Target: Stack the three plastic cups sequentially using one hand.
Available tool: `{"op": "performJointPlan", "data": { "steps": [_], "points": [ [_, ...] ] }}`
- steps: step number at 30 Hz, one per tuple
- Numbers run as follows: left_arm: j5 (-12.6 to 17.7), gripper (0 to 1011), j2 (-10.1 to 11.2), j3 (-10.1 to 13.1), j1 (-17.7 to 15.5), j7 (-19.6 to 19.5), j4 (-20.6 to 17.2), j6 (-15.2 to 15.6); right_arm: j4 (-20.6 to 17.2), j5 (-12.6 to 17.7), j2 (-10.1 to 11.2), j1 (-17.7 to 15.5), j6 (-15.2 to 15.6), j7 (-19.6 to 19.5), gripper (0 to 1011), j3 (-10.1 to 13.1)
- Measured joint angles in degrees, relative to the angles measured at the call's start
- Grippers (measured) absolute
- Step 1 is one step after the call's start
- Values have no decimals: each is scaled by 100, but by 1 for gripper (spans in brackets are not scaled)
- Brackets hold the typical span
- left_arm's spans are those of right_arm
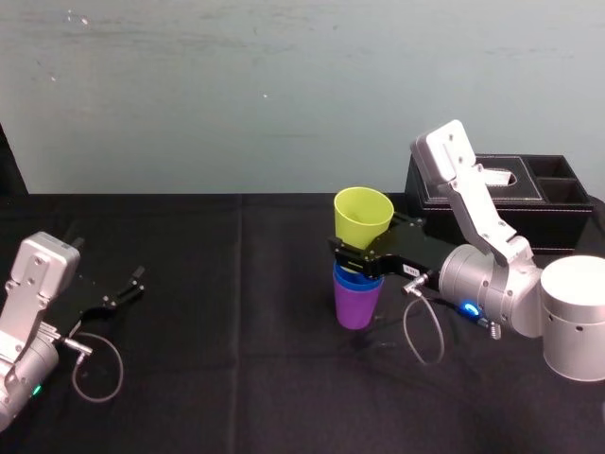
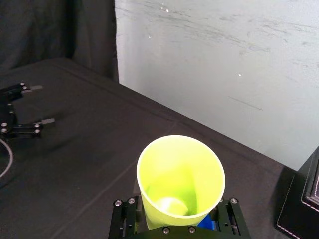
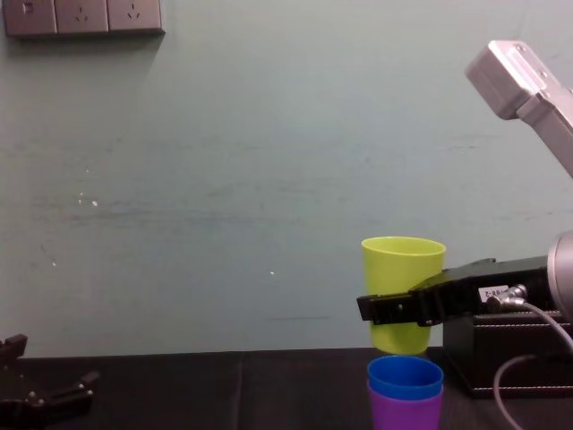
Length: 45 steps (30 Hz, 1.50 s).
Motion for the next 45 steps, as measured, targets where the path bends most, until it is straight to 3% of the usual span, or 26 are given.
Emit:
{"op": "performJointPlan", "data": {
  "steps": [16,45],
  "points": [
    [0,1000,0,0,0,0,0,0,526,-181,-107,280,-97,-89,717,-113],
    [0,1000,0,0,0,0,0,0,912,-319,-307,206,-336,-158,717,-49]
  ]
}}
